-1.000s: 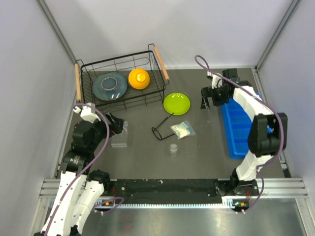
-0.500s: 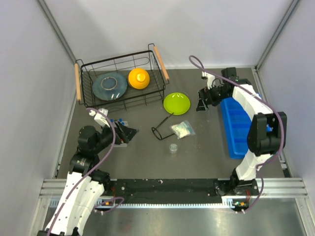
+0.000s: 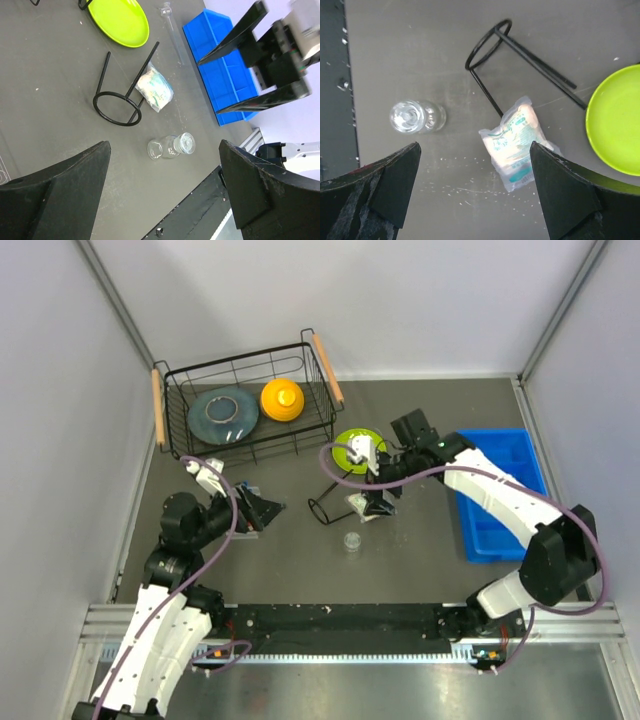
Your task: Organize the chemistry lab equipment
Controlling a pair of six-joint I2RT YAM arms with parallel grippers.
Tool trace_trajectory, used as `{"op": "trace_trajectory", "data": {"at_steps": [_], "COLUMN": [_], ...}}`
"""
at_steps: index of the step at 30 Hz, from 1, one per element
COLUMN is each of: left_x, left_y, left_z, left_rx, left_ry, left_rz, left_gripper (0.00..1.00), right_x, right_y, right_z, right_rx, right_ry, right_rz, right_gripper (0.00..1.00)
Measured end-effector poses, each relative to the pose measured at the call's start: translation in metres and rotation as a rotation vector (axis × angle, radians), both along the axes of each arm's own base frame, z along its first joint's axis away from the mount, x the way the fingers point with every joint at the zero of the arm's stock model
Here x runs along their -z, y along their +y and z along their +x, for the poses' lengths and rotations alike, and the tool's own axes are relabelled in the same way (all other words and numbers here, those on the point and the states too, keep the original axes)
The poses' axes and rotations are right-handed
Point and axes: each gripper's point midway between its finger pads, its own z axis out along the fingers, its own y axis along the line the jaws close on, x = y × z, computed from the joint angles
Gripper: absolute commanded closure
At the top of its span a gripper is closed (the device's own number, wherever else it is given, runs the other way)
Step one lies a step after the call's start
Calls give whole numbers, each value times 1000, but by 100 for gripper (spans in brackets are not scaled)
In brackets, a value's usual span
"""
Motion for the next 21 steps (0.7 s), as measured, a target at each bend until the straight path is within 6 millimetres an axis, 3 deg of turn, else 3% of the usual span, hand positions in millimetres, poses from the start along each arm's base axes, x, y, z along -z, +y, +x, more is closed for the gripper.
{"op": "trace_trajectory", "data": {"at_steps": [4, 11, 21], "left_x": [-1, 3, 5], "left_y": [1, 1, 0], "left_z": [-3, -7, -9], "left_rx": [-2, 0, 5], "left_ry": [-4, 19, 32], "left_rz": [-1, 0, 3], "left_gripper": [6, 6, 7], "right_x": [35, 83, 113], "right_y": [-8, -17, -13], "right_z": [0, 35, 40], "right_rx": [31, 176, 247], "right_ry": [-20, -44, -9], "right_rz": [-108, -251, -309], "right_gripper": [19, 25, 31]}}
